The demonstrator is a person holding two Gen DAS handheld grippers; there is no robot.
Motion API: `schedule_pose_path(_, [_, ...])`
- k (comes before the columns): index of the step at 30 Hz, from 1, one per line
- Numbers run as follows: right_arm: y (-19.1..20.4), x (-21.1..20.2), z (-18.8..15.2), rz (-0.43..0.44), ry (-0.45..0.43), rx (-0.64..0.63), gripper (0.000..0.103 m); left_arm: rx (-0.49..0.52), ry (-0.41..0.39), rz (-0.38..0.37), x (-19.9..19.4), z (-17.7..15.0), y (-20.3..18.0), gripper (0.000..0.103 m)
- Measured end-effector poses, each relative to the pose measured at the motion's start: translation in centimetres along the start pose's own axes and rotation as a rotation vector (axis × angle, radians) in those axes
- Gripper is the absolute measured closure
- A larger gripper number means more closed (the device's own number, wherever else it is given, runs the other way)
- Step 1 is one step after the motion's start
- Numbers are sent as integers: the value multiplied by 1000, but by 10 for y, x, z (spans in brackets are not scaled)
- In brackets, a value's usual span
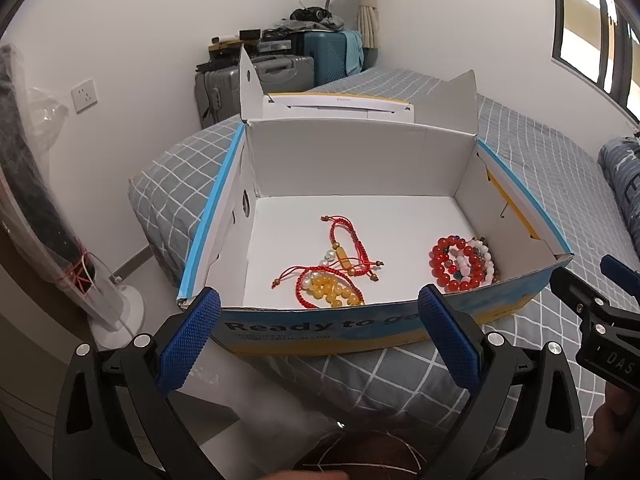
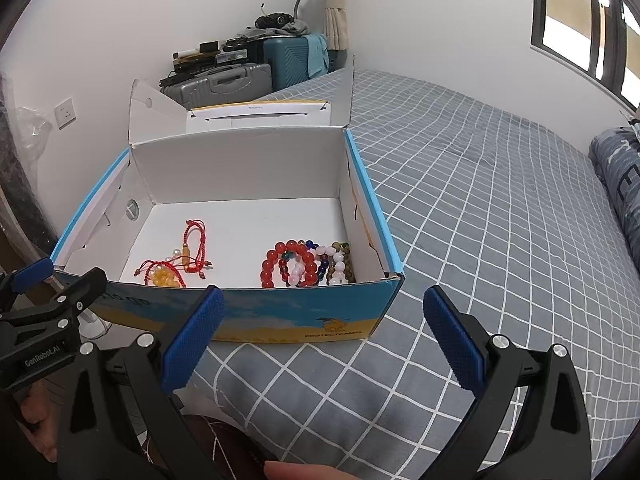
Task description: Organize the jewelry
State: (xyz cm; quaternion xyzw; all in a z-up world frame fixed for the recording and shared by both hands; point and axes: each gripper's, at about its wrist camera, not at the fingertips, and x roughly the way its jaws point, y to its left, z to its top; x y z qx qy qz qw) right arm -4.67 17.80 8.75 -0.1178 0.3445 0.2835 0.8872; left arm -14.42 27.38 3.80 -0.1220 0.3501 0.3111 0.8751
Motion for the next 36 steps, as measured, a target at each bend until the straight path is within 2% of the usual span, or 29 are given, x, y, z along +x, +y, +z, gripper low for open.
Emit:
schedule_pose_path(5, [0,1,0,1,3,0,8,32,4,13,1,-1,-4,6])
schedule_pose_path(36, [1,2,0,0,2,-2,8,11,-6,16,-6,-1,-7,6])
